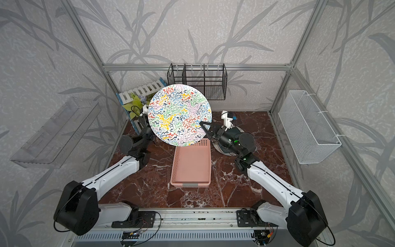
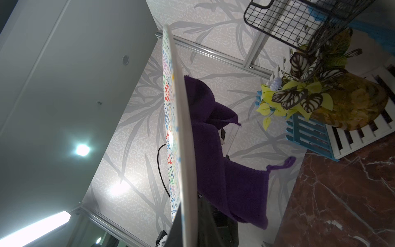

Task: Wipe the wet plate dry
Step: Wipe the plate with towel.

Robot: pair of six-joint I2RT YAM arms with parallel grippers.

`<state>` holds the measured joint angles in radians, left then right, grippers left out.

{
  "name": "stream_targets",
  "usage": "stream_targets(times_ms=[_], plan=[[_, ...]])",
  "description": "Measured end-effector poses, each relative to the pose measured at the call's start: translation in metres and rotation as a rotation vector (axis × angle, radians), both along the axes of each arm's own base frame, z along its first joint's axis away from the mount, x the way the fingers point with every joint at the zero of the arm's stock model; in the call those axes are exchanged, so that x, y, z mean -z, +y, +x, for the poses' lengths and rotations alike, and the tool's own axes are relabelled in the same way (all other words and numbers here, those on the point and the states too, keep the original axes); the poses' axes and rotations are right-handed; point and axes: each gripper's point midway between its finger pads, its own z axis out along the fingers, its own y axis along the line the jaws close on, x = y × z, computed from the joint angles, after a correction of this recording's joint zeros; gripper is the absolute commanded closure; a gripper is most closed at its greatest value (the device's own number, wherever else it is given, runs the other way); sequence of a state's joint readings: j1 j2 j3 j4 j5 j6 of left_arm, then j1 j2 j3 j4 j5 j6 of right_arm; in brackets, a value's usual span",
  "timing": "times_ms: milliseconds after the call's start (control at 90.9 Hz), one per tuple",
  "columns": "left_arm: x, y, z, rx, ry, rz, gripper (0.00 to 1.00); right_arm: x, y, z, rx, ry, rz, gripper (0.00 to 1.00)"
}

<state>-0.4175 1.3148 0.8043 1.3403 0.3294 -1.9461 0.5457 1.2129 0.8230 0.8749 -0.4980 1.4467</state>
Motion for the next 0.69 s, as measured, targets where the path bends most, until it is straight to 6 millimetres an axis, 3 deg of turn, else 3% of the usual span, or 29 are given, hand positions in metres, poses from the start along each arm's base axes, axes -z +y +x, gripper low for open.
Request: stream_targets(times_ms=[176,275,418,517,583,693], plan=[[-0.006,-0.03,-0.015,0.072,-0.002,-0.026,1.0,-0.04,0.003,0.024,0.026,-0.069,0.054,1.0],[-0.011,-0.026,-0.017,0.061,-0.014,-0.052,1.0,-0.055,-0.01,0.035,0.07,-0.092,0.075,1.0],[-0.026,0.0,-0.005,-0.009,-0.045,-0.089,1.0,-0.045,-0.016,0.036,0.085,-0.072,0.069,1.0],[-0.04,0.012,0.006,-0.045,-0.07,-0.135,1.0,-0.035,-0.005,0.023,0.055,-0.054,0.064,1.0],[-0.049,0.007,0.009,-0.03,-0.092,-0.159,1.0,-0.036,0.004,0.011,0.028,-0.067,0.06,1.0],[-0.051,-0.018,0.005,0.035,-0.098,-0.178,1.0,-0.043,0.014,0.002,0.005,-0.1,0.06,1.0]])
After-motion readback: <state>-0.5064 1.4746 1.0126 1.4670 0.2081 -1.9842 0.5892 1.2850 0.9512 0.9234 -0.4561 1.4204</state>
